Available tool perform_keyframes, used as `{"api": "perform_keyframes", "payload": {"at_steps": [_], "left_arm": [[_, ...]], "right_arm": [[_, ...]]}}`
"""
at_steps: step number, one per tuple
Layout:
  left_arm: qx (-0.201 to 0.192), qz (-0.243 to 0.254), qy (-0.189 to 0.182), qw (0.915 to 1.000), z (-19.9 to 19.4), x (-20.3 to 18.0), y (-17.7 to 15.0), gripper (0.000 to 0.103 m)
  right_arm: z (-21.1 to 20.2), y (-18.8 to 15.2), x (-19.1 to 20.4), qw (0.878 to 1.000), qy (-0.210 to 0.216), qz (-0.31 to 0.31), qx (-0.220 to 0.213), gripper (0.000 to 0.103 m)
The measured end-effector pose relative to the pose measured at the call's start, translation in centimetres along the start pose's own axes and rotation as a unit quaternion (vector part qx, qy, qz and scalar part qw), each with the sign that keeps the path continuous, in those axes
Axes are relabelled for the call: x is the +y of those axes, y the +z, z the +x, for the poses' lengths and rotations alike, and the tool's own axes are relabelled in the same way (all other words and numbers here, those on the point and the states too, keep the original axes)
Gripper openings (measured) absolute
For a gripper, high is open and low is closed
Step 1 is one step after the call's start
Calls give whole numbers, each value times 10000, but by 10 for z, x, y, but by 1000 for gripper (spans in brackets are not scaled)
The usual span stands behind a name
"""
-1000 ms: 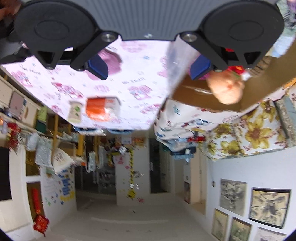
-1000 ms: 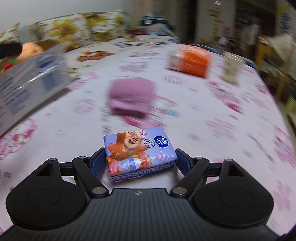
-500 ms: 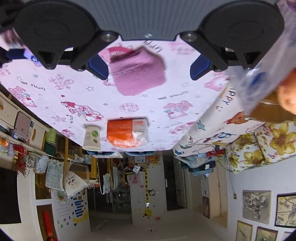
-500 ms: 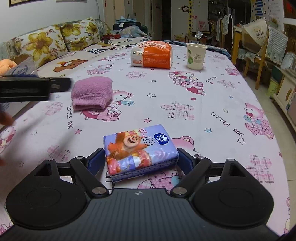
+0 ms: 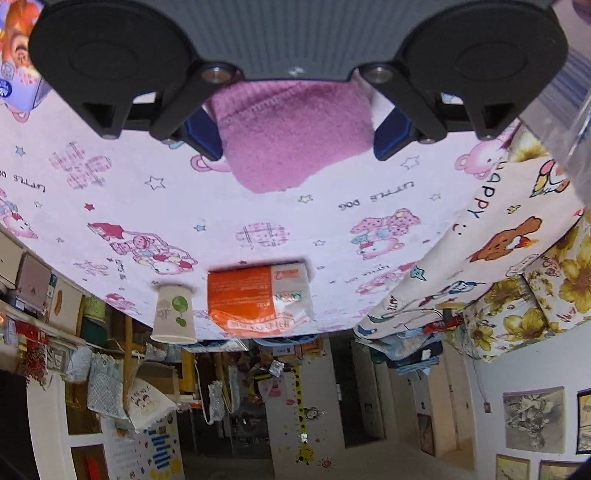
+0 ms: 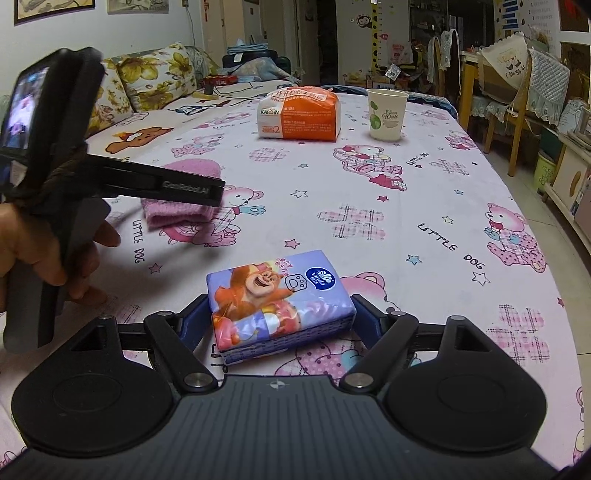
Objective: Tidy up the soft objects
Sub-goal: 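Grasp the pink knitted hat with the left tool, then carry the tissue pack and pink hat into the cardboard box and open both tools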
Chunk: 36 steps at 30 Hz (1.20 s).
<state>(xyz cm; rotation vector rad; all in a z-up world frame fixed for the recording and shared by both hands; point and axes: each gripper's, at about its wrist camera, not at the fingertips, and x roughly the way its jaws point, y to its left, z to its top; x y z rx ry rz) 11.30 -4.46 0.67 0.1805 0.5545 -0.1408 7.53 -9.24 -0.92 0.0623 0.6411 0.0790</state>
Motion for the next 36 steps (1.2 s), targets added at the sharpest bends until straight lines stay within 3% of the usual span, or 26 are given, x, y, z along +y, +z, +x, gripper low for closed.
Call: {"api": "perform_keyframes", "payload": {"at_steps": [11,25,36], "left_arm": [[16,-310,-197,9993,-6,6,-2,72],[-9,-473,-324,9984,-54,12,-17,70],[-13,-432,-134,9990,-107,28,-29,70]], "right_arm": [[-3,0,-6,10000,-39,67,-14,99],[-4,1,-9,9998,-96,137,-68,98],[-9,0,-9,9989,-241,408,-38,98]]}}
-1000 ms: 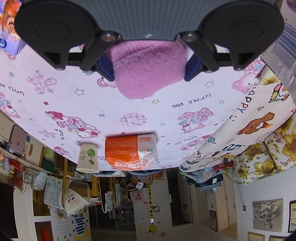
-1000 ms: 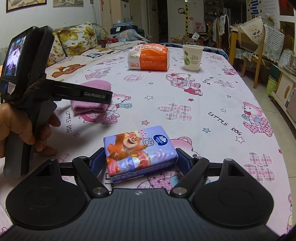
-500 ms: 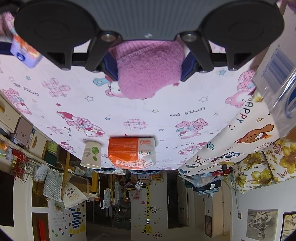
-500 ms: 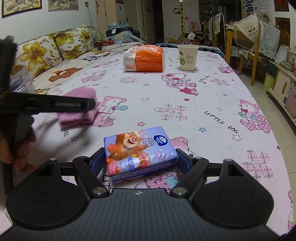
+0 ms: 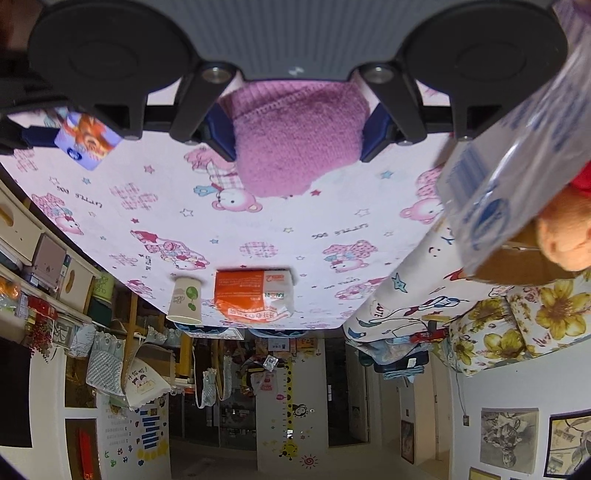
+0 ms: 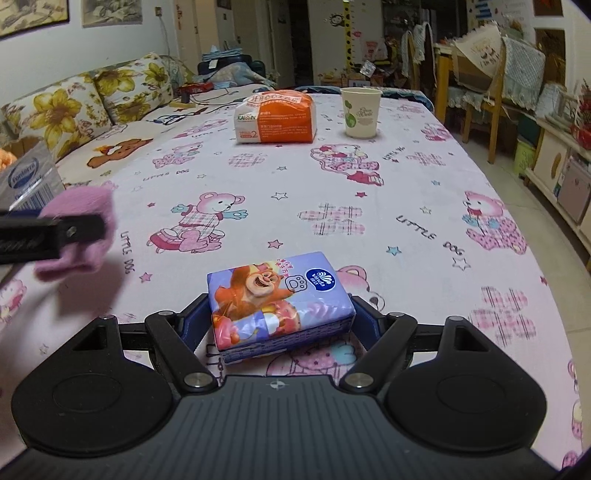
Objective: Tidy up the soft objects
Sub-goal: 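Carry the tissue pack and pink hat into the cardboard box and open both tools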
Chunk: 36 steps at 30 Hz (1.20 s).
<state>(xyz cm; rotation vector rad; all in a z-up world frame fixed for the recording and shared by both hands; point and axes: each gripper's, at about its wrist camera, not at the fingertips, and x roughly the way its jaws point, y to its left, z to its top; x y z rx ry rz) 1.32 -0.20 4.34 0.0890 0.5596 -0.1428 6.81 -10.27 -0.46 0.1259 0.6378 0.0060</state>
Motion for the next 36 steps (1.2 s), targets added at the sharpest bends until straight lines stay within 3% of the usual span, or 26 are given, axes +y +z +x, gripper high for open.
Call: {"api": "perform_keyframes", "payload": {"at_steps": [18,36], "left_arm": [[-345,170,120,9992,-66,13,5,70],[-837,-106,53,9964,-103,53,21,71]], "right_arm": [[-46,-9,13,9979,-100,637,-80,98],[-93,-6,37,9976,-80,447,-518,98]]}}
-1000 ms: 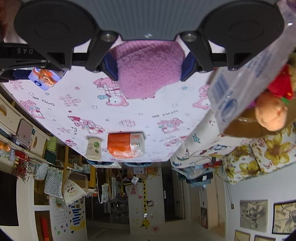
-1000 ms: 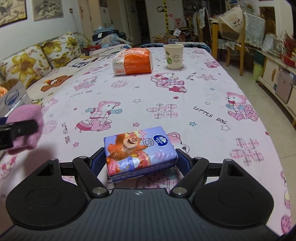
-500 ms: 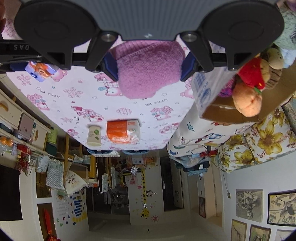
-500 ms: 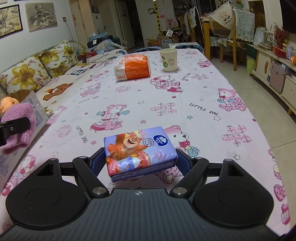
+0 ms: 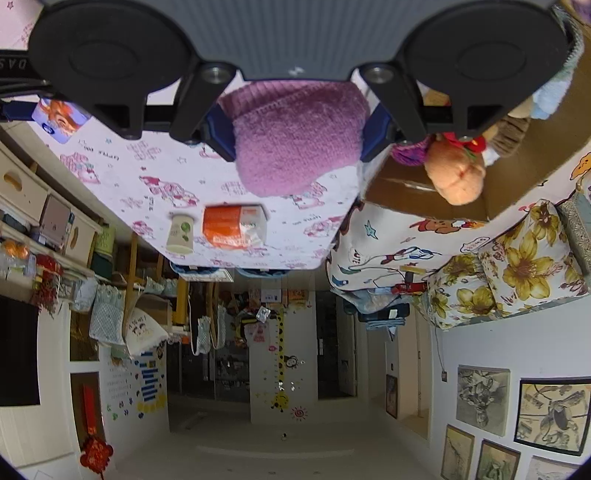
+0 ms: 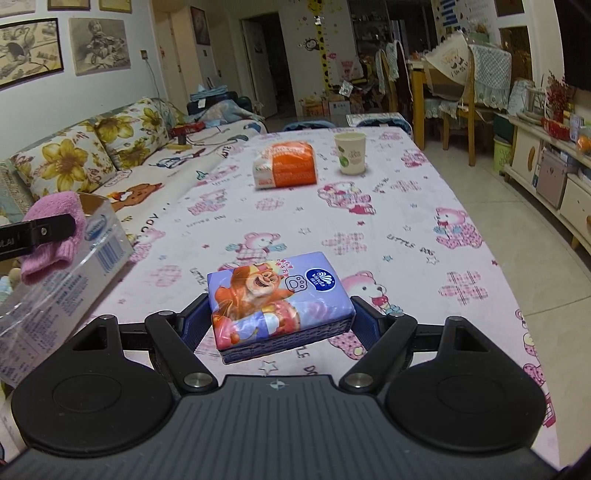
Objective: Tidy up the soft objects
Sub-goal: 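Carry the tissue pack and pink hat into the cardboard box and open both tools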
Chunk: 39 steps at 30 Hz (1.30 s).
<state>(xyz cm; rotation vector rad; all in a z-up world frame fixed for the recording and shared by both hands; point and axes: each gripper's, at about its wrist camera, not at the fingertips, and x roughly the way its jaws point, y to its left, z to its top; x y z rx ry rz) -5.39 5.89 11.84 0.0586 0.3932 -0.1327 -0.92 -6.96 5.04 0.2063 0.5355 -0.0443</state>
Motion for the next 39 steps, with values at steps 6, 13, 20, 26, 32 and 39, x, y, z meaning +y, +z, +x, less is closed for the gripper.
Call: {"api": "perform_keyframes", "payload": {"at_steps": [6,13,20,26,32,39], "left_arm": [[-179,-134,30,9997,-9,18,7,71],[-366,-366,90,9986,-17,41,13,71],[-413,-729,179,9963,-16,71,13,71],[-467,-1169,377,9913,-13,102,13,71],[-490,-1610,652,9836,-8,139,13,71],[-351,-2031,867,9747,2,176,5,71]], "right_arm": [[-8,6,13,9995,122,-198,-194,98],[-11,18,34,9974,422,-406,-428,98],[-10,28,58,9928,757,-703,-605,98],[-1,35,81,9865,1114,-955,-721,98],[4,42,97,9786,1466,-1171,-843,98],[19,42,120,9661,1876,-1549,-863,98]]}}
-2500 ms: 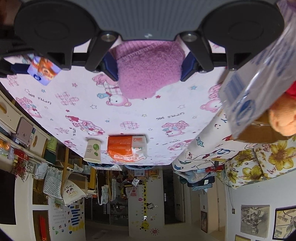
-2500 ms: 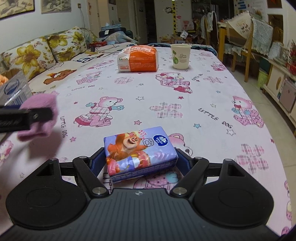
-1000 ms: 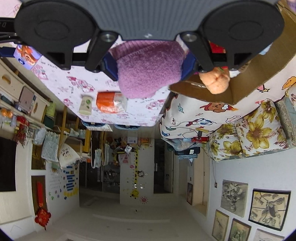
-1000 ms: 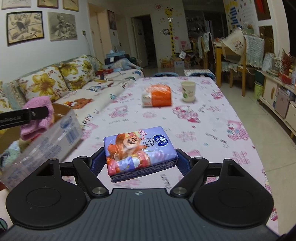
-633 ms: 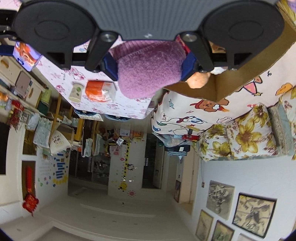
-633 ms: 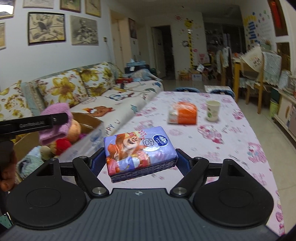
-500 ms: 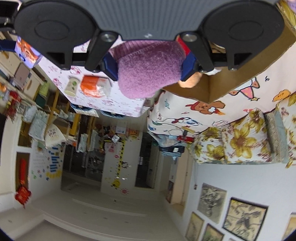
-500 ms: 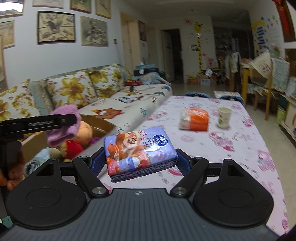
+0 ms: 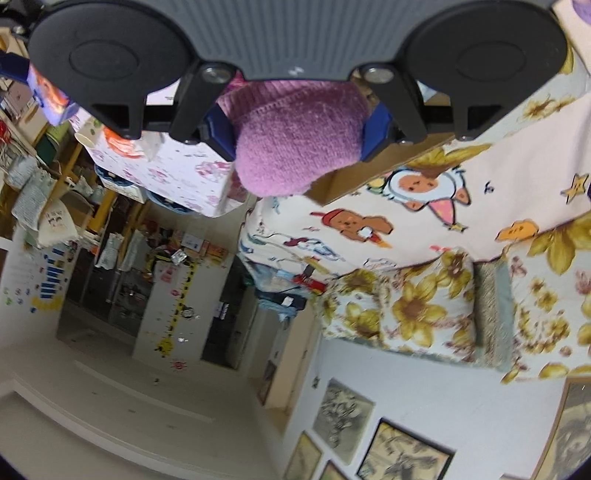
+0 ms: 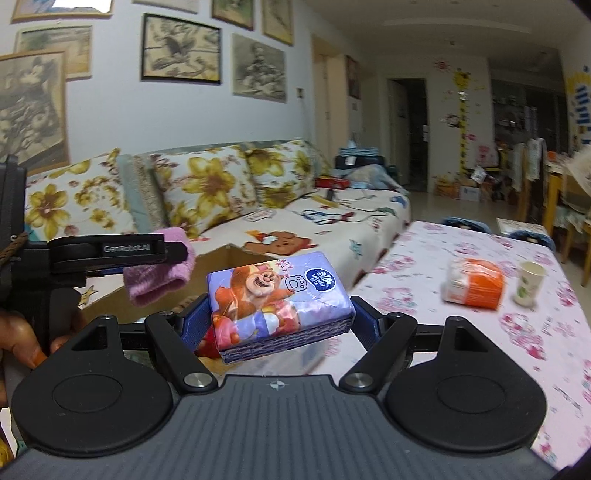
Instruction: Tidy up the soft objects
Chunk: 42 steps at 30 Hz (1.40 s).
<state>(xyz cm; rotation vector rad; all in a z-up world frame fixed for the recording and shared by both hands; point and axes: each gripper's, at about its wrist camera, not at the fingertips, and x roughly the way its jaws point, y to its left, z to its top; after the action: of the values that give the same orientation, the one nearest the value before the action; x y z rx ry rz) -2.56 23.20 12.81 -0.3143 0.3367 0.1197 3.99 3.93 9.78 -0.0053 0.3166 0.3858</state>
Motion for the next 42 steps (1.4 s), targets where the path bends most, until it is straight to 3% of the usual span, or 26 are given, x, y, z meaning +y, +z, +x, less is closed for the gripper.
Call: {"api": "perform_keyframes", "payload": {"at_steps": [14,21,27,32,36,42], "left_arm": [[485,-178,203,9985,29,17,-8,71],[711,-68,232,9972,35,17,-11,75],[670,55,193,9975,31,15,-10,82],[478,117,230,9985,20,12,-9,95],[336,123,196,9992,14,7,-8,102],[104,398,260,9988,1,-8,-11,102]], "right_arm": [[44,-15,32,9930,709,-774,550,99],[44,-17,38,9860,1010,-1022,841,102],[29,-17,40,9855,1131,-1002,777,102],[10,-12,33,9915,922,-756,516,102],[-5,-10,19,9970,564,-135,503,102],[-28,-13,-1,9955,-120,772,532,102]]}}
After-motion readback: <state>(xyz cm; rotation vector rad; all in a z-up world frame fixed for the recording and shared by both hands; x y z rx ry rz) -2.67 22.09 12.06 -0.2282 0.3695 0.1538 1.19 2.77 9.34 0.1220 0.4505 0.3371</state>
